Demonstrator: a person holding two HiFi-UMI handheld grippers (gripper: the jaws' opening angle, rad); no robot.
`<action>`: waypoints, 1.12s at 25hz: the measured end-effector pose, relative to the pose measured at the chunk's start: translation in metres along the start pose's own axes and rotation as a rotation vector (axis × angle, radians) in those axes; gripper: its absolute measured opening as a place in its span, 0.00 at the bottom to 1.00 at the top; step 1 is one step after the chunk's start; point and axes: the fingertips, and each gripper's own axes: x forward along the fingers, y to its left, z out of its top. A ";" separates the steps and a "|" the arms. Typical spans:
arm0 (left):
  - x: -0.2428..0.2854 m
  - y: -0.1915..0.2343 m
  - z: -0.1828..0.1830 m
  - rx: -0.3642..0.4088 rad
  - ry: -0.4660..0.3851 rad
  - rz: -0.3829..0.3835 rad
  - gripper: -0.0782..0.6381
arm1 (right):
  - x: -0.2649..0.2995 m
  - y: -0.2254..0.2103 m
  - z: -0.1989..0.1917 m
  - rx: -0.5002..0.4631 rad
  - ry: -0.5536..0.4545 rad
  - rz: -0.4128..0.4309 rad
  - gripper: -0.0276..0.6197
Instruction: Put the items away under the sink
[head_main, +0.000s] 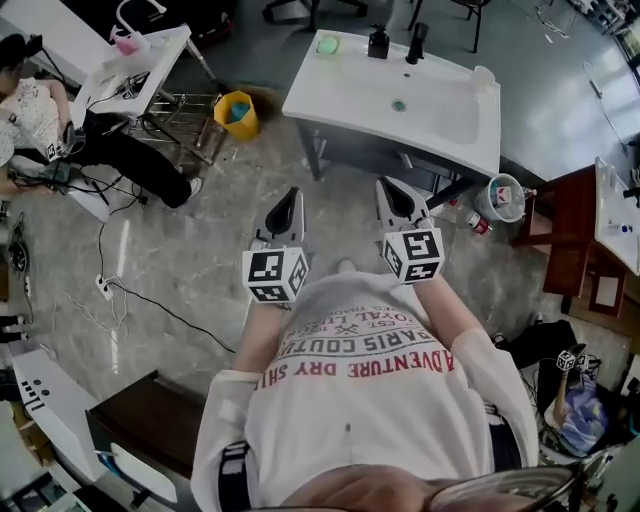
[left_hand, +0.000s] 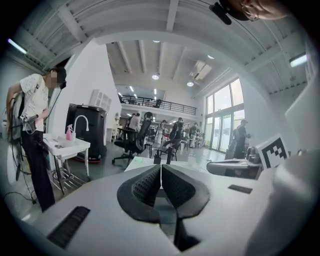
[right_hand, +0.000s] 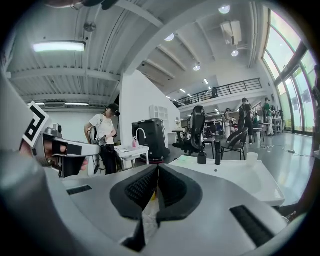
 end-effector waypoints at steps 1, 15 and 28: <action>0.014 0.003 0.004 0.001 0.002 -0.005 0.15 | 0.010 -0.011 0.001 0.003 0.005 -0.007 0.08; 0.186 0.034 0.013 0.036 0.089 -0.136 0.15 | 0.116 -0.121 -0.005 0.090 0.034 -0.181 0.08; 0.371 0.108 0.058 0.040 0.132 -0.327 0.15 | 0.273 -0.189 0.028 0.121 0.029 -0.381 0.08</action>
